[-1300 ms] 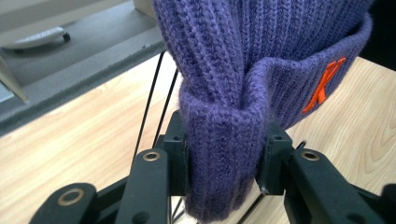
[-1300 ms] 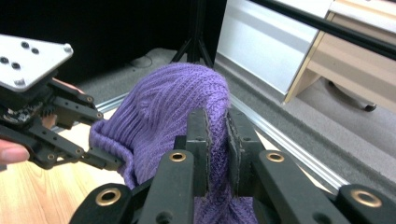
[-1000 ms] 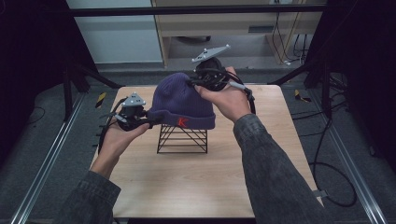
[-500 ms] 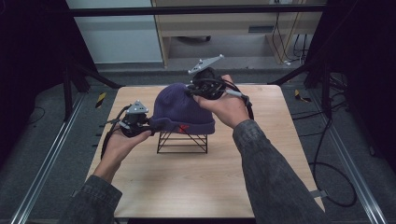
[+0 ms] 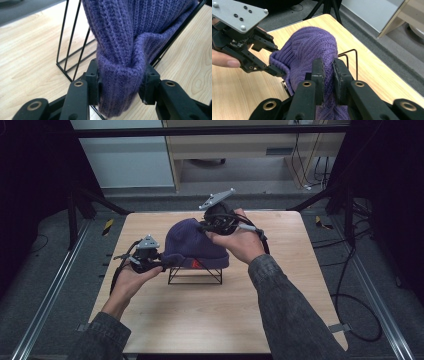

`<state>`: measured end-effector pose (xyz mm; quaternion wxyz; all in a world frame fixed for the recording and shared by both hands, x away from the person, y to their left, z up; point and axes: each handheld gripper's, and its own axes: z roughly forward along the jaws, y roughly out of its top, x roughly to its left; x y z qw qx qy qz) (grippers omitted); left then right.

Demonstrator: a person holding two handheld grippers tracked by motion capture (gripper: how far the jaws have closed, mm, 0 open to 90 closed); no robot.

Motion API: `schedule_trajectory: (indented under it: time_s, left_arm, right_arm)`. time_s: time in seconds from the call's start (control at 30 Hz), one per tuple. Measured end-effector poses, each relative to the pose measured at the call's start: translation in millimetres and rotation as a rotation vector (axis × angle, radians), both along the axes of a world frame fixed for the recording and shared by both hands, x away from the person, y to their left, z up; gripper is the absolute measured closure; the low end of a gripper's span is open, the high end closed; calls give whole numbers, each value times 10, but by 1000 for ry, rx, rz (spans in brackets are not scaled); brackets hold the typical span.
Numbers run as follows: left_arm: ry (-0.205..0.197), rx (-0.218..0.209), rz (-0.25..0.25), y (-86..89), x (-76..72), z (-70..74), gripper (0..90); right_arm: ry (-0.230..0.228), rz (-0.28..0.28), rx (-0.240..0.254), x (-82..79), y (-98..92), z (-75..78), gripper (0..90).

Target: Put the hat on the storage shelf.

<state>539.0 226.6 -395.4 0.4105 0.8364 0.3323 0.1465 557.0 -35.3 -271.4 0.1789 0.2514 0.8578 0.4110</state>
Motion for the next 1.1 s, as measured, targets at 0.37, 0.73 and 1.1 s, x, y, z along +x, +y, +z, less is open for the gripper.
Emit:
schedule_trajectory:
  time_s: [0.37, 0.73, 1.1]
  left_arm:
    - [31, 7, 12, 78, -10, -174, 580]
    - [49, 3, 37, 158, -25, -282, 579]
    - [58, -2, 54, 231, -84, -341, 579]
  right_arm:
    - [23, 23, -24, -19, 117, -172, 808]
    - [42, 32, -52, -29, 189, -308, 806]
    - [67, 21, -69, -11, 215, -429, 793]
